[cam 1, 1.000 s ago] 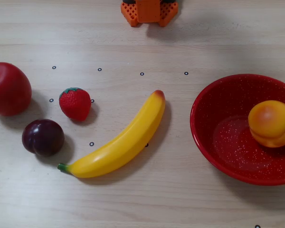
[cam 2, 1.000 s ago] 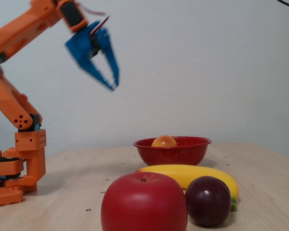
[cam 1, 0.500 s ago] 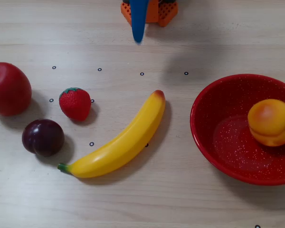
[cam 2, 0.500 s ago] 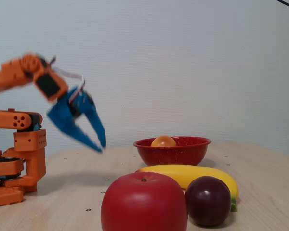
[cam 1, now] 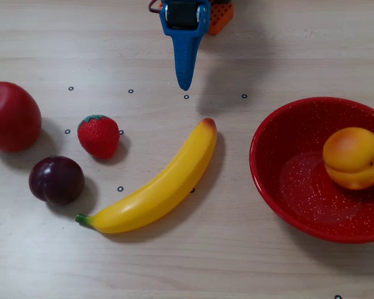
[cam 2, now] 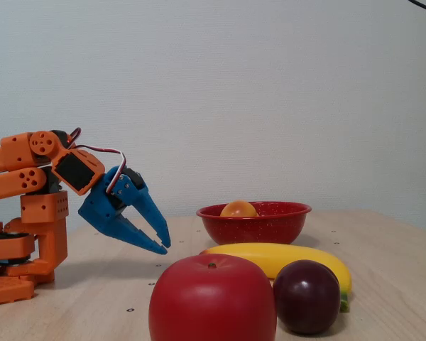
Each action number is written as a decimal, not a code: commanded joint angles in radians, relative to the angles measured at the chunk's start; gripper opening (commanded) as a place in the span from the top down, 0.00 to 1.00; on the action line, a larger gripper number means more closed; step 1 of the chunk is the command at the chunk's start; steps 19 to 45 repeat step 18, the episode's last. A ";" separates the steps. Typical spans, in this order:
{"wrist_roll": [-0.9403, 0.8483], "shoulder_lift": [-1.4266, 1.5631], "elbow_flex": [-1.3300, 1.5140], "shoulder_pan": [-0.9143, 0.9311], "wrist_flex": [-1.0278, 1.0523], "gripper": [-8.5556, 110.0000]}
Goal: Put the peach in the red bowl.
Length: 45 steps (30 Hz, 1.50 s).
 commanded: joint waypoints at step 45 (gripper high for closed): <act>-0.026 0.009 0.003 -0.018 -0.005 0.93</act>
